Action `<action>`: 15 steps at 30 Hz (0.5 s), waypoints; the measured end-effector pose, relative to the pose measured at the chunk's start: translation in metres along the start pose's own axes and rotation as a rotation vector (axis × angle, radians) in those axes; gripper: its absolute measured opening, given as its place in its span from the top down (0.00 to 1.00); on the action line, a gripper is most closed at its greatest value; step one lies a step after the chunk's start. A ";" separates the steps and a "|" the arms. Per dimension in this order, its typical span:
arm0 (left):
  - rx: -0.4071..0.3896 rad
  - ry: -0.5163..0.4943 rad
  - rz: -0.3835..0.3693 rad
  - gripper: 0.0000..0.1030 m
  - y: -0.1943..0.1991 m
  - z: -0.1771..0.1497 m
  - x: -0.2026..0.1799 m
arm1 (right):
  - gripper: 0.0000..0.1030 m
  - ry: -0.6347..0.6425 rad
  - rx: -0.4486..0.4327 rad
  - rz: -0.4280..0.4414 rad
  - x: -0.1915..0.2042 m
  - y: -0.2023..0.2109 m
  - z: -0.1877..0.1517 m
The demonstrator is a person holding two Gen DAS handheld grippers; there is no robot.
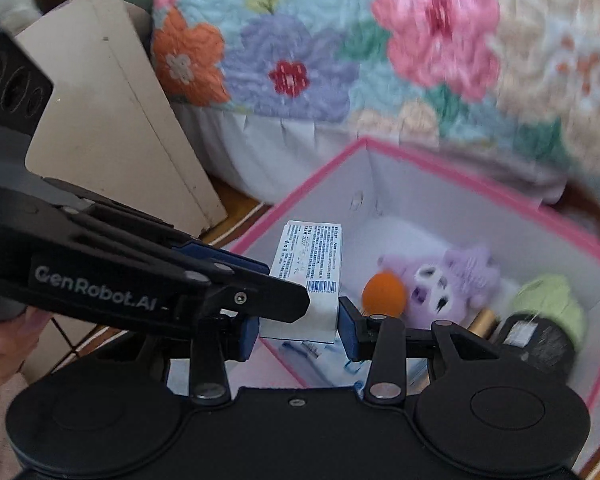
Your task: Organize objects
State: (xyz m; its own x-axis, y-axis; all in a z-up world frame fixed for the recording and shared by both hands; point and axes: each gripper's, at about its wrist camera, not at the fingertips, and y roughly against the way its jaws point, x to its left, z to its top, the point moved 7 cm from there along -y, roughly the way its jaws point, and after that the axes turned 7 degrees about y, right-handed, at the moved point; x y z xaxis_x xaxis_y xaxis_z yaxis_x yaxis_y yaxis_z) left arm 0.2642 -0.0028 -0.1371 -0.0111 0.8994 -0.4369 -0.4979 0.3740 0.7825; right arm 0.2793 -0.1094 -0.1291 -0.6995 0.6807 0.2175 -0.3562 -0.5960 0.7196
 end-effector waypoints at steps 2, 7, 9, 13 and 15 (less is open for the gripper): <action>0.019 0.005 0.002 0.71 -0.009 -0.001 0.004 | 0.55 -0.052 0.031 0.048 -0.008 -0.010 -0.005; 0.038 0.012 0.023 0.71 -0.028 0.004 0.007 | 0.56 -0.177 0.078 0.094 -0.028 -0.033 -0.014; 0.044 0.019 0.027 0.71 -0.033 0.007 0.008 | 0.56 -0.203 0.105 0.087 -0.034 -0.042 -0.016; 0.029 0.055 0.031 0.71 -0.038 0.009 0.015 | 0.56 -0.188 0.109 0.051 -0.038 -0.044 -0.015; 0.020 0.070 0.031 0.71 -0.037 0.010 0.018 | 0.56 -0.174 0.113 0.020 -0.039 -0.042 -0.015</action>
State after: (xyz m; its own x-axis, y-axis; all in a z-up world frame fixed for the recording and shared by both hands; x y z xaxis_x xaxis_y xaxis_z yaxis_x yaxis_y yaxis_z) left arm 0.2910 0.0017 -0.1699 -0.0870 0.8930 -0.4415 -0.4785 0.3512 0.8048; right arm 0.3124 -0.1167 -0.1775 -0.5846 0.7384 0.3363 -0.2649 -0.5654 0.7811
